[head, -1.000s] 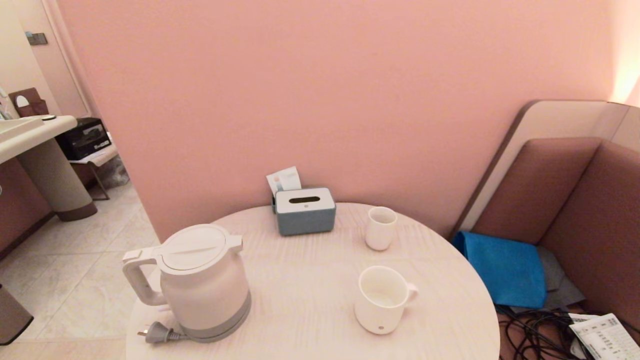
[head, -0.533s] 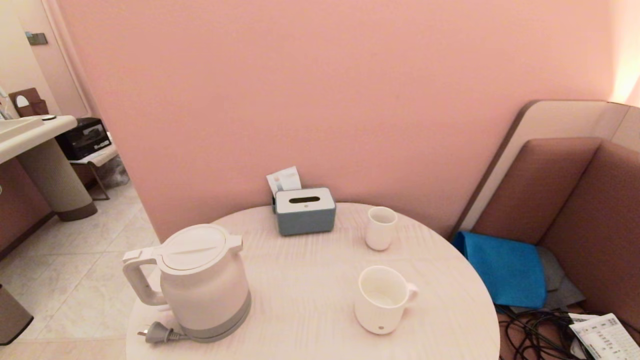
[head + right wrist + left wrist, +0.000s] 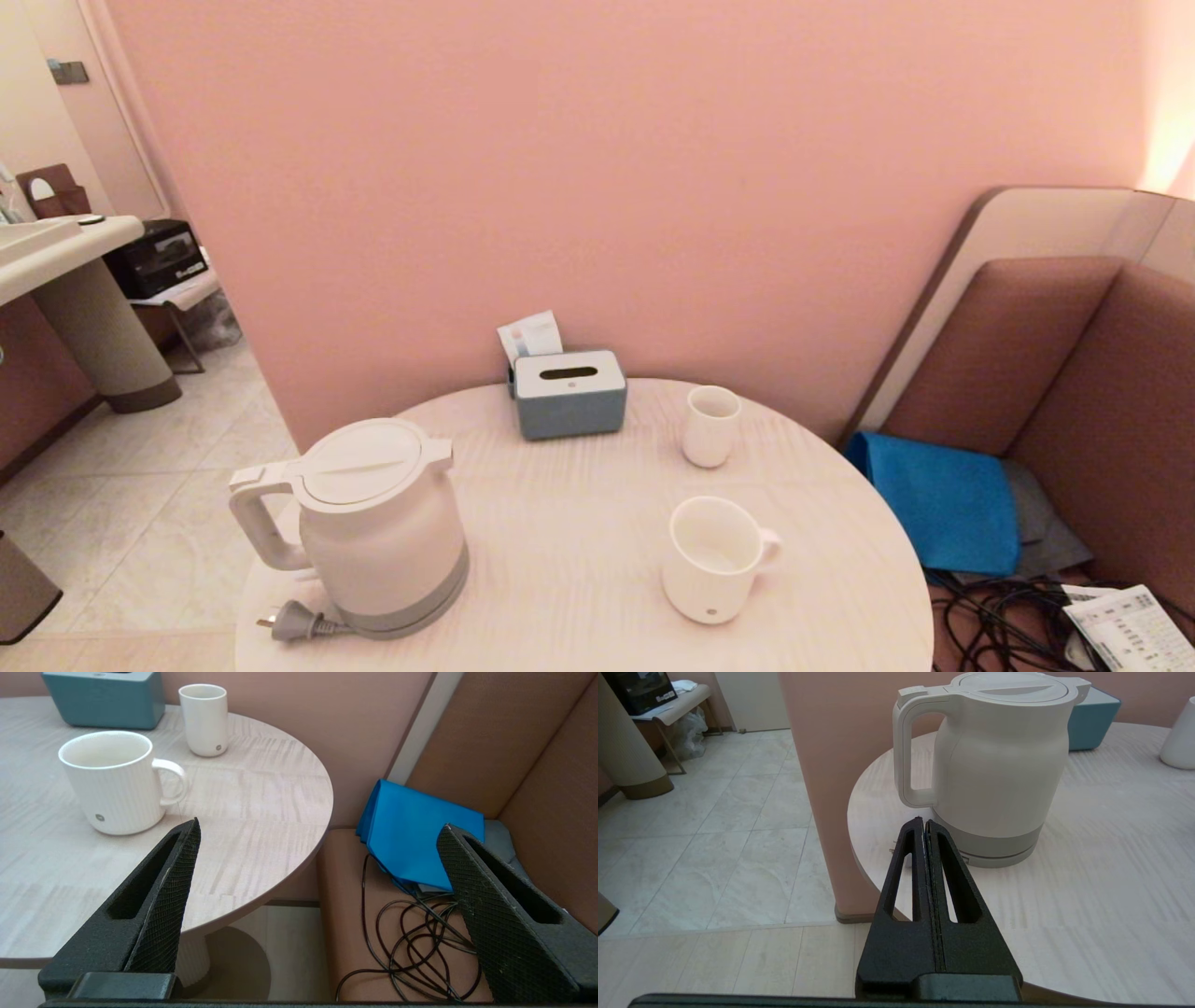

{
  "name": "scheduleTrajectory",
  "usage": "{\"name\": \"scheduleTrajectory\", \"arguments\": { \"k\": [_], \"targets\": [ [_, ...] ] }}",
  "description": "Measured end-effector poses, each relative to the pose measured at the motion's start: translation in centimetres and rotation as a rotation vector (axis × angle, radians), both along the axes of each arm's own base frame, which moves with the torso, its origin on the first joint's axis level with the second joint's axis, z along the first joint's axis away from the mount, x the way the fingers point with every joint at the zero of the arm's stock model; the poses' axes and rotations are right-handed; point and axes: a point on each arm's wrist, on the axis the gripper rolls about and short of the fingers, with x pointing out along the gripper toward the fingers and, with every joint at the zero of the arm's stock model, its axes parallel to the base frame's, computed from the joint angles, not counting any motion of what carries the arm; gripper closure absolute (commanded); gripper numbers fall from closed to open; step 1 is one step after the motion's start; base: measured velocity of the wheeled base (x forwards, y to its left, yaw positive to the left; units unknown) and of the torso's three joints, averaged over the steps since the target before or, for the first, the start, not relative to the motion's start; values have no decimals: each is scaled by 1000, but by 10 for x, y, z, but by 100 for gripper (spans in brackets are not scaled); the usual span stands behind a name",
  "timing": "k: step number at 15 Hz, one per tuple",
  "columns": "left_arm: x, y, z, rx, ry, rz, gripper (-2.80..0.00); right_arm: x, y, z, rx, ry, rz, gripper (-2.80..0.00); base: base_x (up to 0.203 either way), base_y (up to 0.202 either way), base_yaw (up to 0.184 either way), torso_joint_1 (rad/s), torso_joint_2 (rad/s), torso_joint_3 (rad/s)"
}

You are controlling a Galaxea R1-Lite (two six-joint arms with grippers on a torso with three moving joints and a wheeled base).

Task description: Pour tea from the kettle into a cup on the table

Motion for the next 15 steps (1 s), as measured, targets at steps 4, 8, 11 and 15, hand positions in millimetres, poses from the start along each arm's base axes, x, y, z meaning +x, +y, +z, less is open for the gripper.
{"name": "scheduleTrajectory", "arguments": {
  "k": [4, 8, 11, 15],
  "targets": [
    [0, 0, 0, 0, 0, -1, 0, 0, 0, 0, 23, -1, -7, -280, 0, 0, 0, 0, 0, 0],
    [0, 0, 0, 0, 0, 0, 0, 0, 0, 0, 28, -2, -9, -280, 0, 0, 0, 0, 0, 0],
    [0, 0, 0, 0, 0, 0, 0, 0, 0, 0, 20, -2, -9, 0, 0, 0, 0, 0, 0, 0],
    [0, 0, 0, 0, 0, 0, 0, 0, 0, 0, 17, -1, -9, 0, 0, 0, 0, 0, 0, 0]
  ]
}}
